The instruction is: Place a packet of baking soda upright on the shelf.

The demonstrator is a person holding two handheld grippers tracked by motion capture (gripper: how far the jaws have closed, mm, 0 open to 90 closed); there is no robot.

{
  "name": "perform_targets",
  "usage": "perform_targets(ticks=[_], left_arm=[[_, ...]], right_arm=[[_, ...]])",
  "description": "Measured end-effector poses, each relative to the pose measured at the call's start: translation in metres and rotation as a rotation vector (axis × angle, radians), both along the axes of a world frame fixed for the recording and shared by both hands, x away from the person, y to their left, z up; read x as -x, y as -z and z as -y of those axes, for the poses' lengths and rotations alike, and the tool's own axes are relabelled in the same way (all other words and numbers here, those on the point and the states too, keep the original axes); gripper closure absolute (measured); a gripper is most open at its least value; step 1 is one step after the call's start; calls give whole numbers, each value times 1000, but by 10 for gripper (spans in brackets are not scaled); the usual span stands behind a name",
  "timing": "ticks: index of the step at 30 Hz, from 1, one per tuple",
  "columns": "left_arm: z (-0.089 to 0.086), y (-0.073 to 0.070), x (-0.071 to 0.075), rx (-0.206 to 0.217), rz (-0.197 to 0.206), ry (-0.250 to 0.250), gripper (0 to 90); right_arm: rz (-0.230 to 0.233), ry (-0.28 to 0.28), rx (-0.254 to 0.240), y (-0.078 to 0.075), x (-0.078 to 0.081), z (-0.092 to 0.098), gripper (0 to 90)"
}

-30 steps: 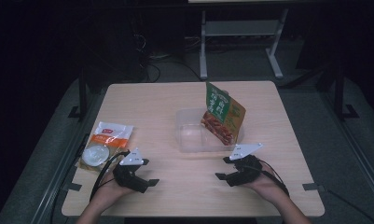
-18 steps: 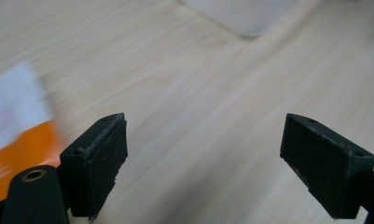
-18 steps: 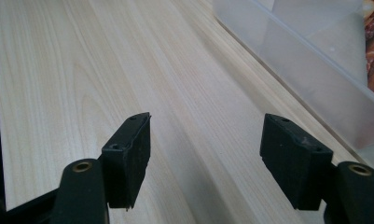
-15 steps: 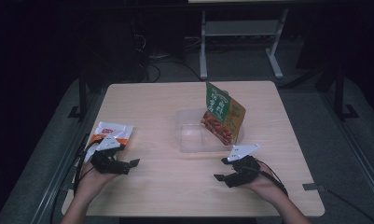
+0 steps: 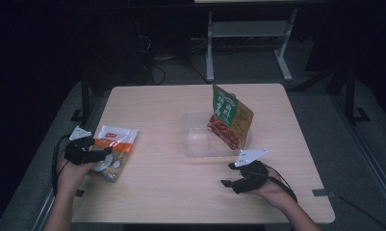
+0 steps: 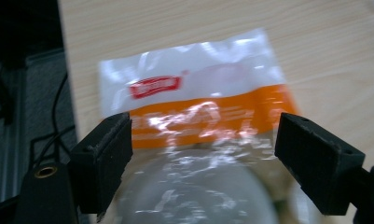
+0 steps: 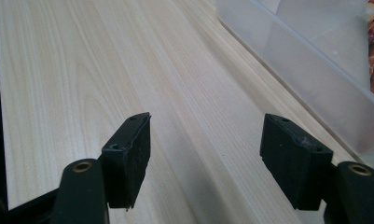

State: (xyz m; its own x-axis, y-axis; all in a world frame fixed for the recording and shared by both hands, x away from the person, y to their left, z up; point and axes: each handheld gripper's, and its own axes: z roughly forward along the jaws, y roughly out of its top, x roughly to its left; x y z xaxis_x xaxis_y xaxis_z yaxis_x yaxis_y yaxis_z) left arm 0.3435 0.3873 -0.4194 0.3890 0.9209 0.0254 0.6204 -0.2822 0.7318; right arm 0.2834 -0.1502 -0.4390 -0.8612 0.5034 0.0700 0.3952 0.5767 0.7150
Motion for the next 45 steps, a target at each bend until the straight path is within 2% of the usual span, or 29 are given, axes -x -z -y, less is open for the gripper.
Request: perform_targets(ticks=[7, 8, 11, 13, 15, 17, 18, 21, 24, 26, 32, 34, 36, 39, 41, 44, 45], left_arm=[[-20, 18, -14, 12, -59, -44, 175], [-21, 22, -15, 31, -67, -50, 174], [-23, 32, -16, 42, -111, -46, 169], [-26, 35, -16, 86, -112, -46, 172], [-26, 36, -15, 100, -107, -40, 213], [-25, 38, -15, 94, -122, -25, 241], [-25, 39, -15, 120, -132, -16, 270], [-26, 40, -15, 140, -144, -26, 288], [-27, 41, -15, 158, -147, -9, 371], [-26, 41, -14, 162, -145, -6, 454], [-19, 36, -11, 74, -129, 18, 787], [-17, 34, -10, 33, -122, 35, 855], [-16, 33, -9, 48, -126, 43, 880], [-15, 30, -6, 67, -110, 45, 893], [-14, 25, -3, 102, -81, 54, 895], [-11, 15, 2, 130, -45, 68, 896], [-10, 12, 3, 124, -31, 81, 897]], right_arm=[[-5, 6, -2, 0, -1, 0, 332], [-6, 6, -2, 0, -1, 0, 333], [-7, 6, -3, 0, 0, 1, 333], [-9, 7, 0, 0, 0, 1, 334], [-6, 7, 1, 0, 0, 2, 335], [-1, 4, 1, 0, 0, 2, 335], [-1, 5, 1, 0, 0, 2, 336], [-2, 9, 5, -1, 0, 2, 335], [-1, 10, 6, -1, 0, 2, 336], [0, 10, 8, -1, 0, 2, 336], [5, 4, 15, 0, 0, 1, 338], [6, 3, 16, 0, 0, 1, 338], [5, 5, 15, 0, 0, 1, 338], [3, 10, 13, -1, 0, 2, 337], [4, 9, 10, -1, 0, 3, 337], [4, 14, 5, -1, -1, 4, 337], [2, 17, 4, -1, -1, 4, 337]])
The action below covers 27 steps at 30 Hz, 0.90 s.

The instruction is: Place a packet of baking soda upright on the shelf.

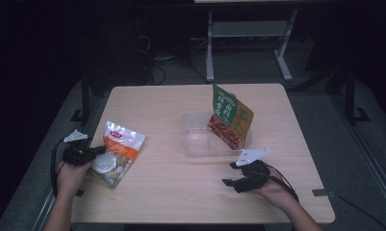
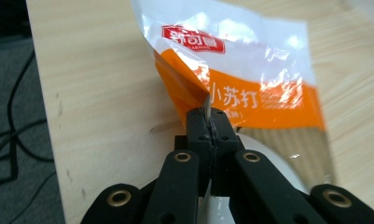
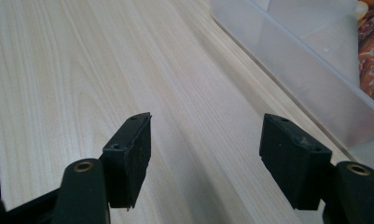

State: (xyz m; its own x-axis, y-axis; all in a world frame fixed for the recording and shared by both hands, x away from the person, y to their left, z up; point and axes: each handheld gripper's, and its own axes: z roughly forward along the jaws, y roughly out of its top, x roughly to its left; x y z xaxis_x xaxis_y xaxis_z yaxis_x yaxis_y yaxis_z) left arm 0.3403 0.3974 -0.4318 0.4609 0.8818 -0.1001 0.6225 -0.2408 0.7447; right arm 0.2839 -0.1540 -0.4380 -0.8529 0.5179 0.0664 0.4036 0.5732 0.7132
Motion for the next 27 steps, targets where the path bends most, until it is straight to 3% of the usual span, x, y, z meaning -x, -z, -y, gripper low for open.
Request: perform_targets(ticks=[9, 17, 23, 27], left_arm=[[20, -27, 19, 68, 125, 55, 899], [49, -54, 32, 129, 240, 123, 900], [76, -66, 34, 173, 268, 191, 900], [95, -72, 34, 189, 277, 238, 900]], right_arm=[[-3, -3, -5, 0, 0, 0, 337], [-7, -12, -38, -1, -1, -3, 348], [-12, -27, -91, -4, -3, -12, 352], [-13, -33, -151, -9, -10, -20, 359]])
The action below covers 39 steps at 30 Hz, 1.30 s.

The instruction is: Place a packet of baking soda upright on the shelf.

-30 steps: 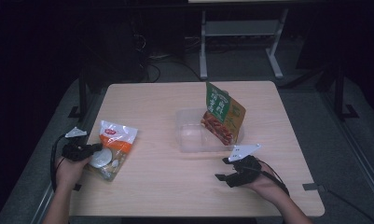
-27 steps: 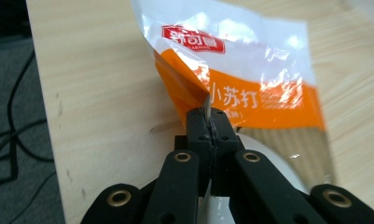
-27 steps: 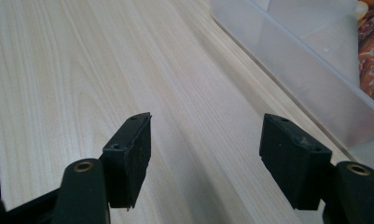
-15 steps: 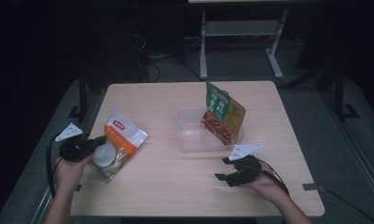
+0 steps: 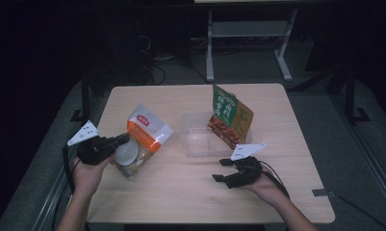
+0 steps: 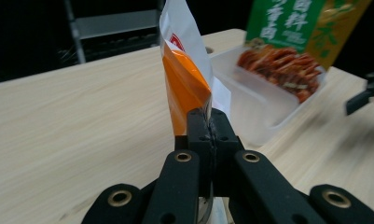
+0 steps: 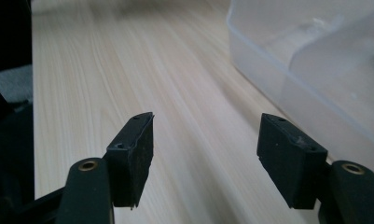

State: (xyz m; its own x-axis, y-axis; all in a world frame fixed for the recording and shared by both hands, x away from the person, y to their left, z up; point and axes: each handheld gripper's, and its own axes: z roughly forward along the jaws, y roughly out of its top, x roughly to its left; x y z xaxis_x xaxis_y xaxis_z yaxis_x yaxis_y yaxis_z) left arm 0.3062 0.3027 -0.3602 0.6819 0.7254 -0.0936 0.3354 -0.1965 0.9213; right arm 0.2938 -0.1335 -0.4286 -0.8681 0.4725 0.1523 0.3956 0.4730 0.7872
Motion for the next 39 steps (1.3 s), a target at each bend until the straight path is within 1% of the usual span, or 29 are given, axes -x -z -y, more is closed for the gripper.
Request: perform_targets(ticks=[2, 4, 6, 8, 10, 11, 12, 13, 14, 15, 17, 18, 19, 20, 21, 22, 23, 25, 27, 28, 31, 34, 35, 36, 37, 38, 39], left_arm=[[9, -4, 0, 17, 4, 28, 900], [16, -8, 1, 31, 9, 49, 900], [24, -12, 1, 46, 16, 74, 900], [31, -16, 2, 60, 22, 101, 900], [39, -20, 2, 71, 25, 126, 900], [43, -21, 3, 79, 25, 137, 900], [46, -22, 3, 84, 26, 150, 900], [51, -24, 3, 100, 26, 162, 900], [53, -25, 4, 105, 29, 172, 900], [57, -27, 4, 109, 31, 185, 900], [65, -32, 6, 124, 38, 207, 900], [69, -35, 7, 127, 47, 219, 900], [72, -36, 7, 135, 51, 228, 900], [74, -38, 8, 137, 53, 234, 900], [76, -38, 8, 144, 54, 242, 900], [79, -38, 8, 150, 50, 251, 900], [81, -37, 9, 149, 52, 254, 900], [83, -34, 9, 153, 43, 263, 900], [85, -32, 10, 162, 33, 269, 900], [86, -30, 9, 169, 28, 273, 900], [88, -28, 9, 175, 18, 280, 900], [88, -25, 8, 176, 14, 281, 900], [88, -24, 7, 179, 9, 276, 900], [87, -21, 6, 182, 4, 274, 900], [86, -19, 5, 185, -4, 271, 899], [86, -16, 3, 181, -9, 266, 900], [85, -13, 2, 173, -16, 262, 899]], right_arm=[[9, -6, -22, -3, -3, -7, 359], [8, -12, -42, -5, -5, -13, 359], [9, -21, -77, -7, -8, -17, 358], [-3, -29, -93, -9, -10, -19, 356], [2, -33, -116, -13, -13, -20, 355], [-4, -32, -132, -16, -15, -19, 354], [-2, -33, -151, -18, -18, -19, 353], [3, -31, -178, -21, -20, -18, 353], [2, -28, -205, -24, -23, -17, 353], [-1, -31, -222, -26, -25, -17, 352], [-11, -29, -261, -30, -29, -17, 348], [-27, -33, -285, -32, -31, -18, 346], [-29, -31, -313, -33, -33, -18, 345], [-34, -29, -327, -34, -35, -18, 341], [-42, -30, -331, -34, -36, -19, 338], [-35, -32, -336, -34, -37, -19, 339], [-37, -31, -345, -35, -38, -20, 341], [-39, -37, -361, -37, -39, -20, 357], [-37, -51, -369, -38, -39, -21, 416], [-38, -54, -371, -39, -39, -22, 425], [-54, -77, -366, -38, -39, -27, 500], [-71, -102, -374, -36, -38, -29, 637], [-76, -112, -386, -36, -38, -28, 694], [-77, -126, -396, -36, -38, -27, 734], [-70, -131, -404, -37, -38, -26, 778], [-62, -139, -406, -39, -37, -25, 830], [-49, -142, -406, -40, -36, -25, 859]])
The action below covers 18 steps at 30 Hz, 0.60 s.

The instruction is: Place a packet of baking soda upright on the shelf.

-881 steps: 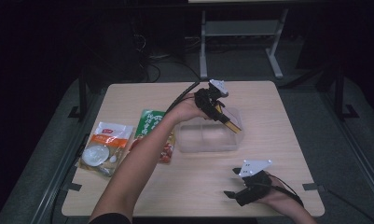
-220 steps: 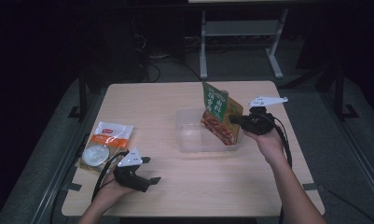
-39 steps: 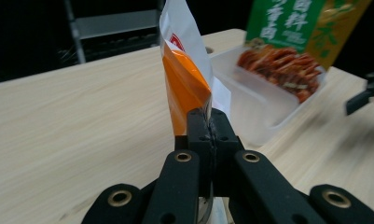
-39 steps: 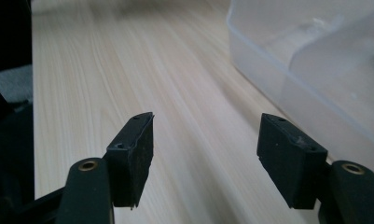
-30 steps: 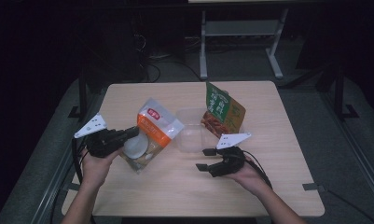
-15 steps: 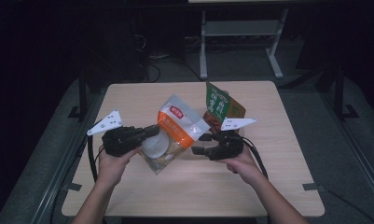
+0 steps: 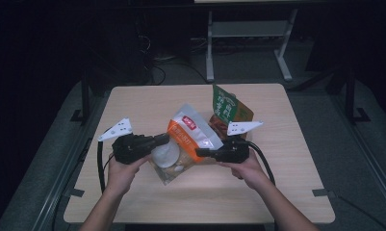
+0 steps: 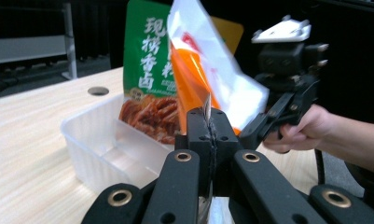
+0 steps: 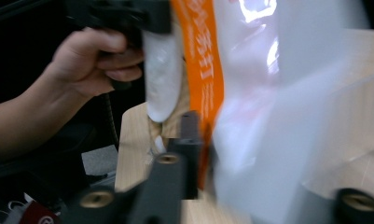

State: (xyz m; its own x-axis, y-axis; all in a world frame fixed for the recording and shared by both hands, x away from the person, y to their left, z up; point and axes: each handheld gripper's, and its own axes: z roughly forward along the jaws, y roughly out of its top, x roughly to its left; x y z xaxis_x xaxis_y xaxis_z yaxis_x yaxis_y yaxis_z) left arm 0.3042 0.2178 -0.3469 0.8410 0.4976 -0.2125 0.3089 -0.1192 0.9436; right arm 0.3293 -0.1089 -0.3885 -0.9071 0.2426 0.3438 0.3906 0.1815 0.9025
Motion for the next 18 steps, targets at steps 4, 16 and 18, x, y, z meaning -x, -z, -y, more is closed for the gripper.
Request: perform_targets(ticks=[4, 16, 18], left_arm=[[-1, 14, -6, -2, -38, -8, 899], [18, 38, -7, -46, -89, 60, 845], [22, 40, -7, -69, -91, 58, 776]], right_arm=[[18, -47, 6, -3, 4, -2, 898], [107, -142, 18, -25, 21, -6, 900], [110, -156, 24, -27, 23, -6, 900]])
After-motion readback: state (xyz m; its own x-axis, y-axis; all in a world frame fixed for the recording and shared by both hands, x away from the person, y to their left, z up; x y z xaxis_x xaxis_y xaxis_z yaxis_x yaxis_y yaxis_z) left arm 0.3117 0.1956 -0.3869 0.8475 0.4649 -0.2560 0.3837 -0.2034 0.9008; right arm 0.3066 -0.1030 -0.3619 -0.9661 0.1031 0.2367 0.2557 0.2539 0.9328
